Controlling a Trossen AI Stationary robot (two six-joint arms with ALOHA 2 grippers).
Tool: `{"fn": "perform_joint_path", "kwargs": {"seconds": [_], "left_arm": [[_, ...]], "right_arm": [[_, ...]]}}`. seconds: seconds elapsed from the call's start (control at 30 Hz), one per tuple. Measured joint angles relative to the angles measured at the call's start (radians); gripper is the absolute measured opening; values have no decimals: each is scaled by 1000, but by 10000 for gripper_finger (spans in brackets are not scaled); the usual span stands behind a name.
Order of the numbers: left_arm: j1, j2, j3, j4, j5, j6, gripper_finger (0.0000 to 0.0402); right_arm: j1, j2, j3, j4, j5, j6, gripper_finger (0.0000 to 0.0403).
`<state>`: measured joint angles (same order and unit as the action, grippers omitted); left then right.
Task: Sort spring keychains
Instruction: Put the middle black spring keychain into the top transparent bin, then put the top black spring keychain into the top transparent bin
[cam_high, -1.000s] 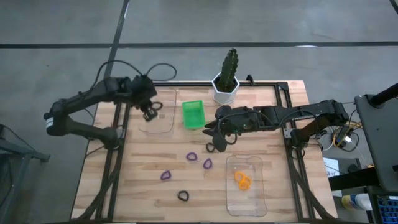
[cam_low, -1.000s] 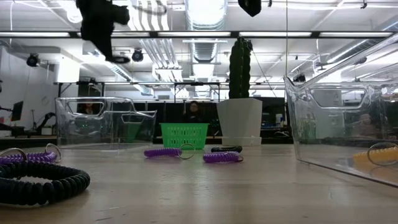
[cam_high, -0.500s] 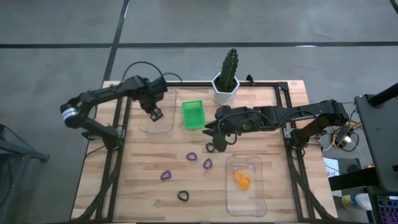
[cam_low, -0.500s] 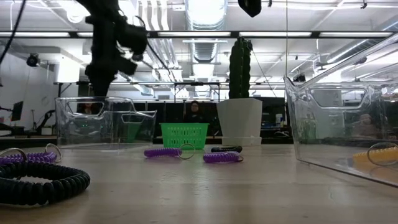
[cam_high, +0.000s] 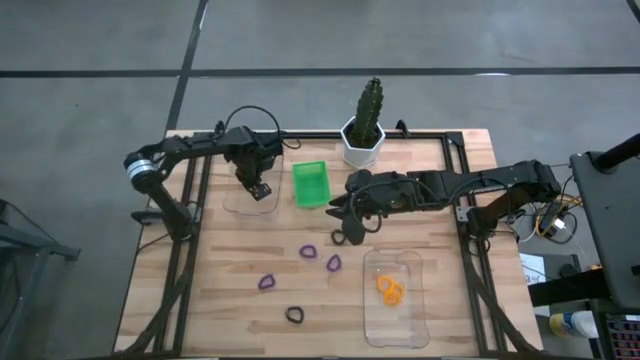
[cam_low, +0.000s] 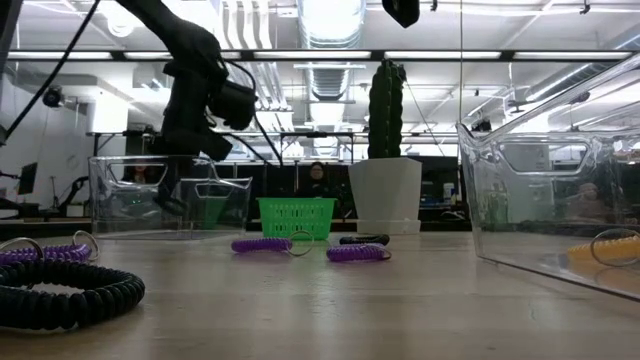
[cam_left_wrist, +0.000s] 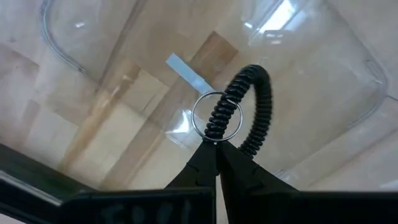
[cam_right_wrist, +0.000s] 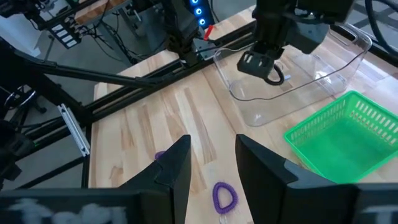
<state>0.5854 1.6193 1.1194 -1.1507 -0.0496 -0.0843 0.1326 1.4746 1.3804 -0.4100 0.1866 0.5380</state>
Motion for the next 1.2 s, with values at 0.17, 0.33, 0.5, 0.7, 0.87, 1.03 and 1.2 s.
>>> {"fn": "perform_joint_path", "kwargs": {"seconds": [0.17, 0.33, 0.5, 0.7, 0.87, 1.03, 1.2], "left_arm": [[0, 22, 0, 3, 43, 1, 55], [0, 13, 1, 1, -59, -15, 115], [0, -21, 47, -51, -63, -9, 139], [-7, -81, 142, -108, -46, -55, 142], [-25, -180, 214, -101, -30, -124, 142], [-43, -302, 270, -70, -26, -227, 142], [-52, -435, 282, 4, -22, -309, 142]], "right_arm": [[0, 0, 0, 0, 0, 0, 118], [0, 0, 0, 0, 0, 0, 118], [0, 0, -2, 0, 0, 0, 118], [-7, 0, -29, -4, 24, 13, 118], [-51, 0, -81, -7, 23, 194, 118], [-114, 0, -113, -93, 16, 395, 118], [-159, 3, -141, -138, -33, 448, 118]]}}
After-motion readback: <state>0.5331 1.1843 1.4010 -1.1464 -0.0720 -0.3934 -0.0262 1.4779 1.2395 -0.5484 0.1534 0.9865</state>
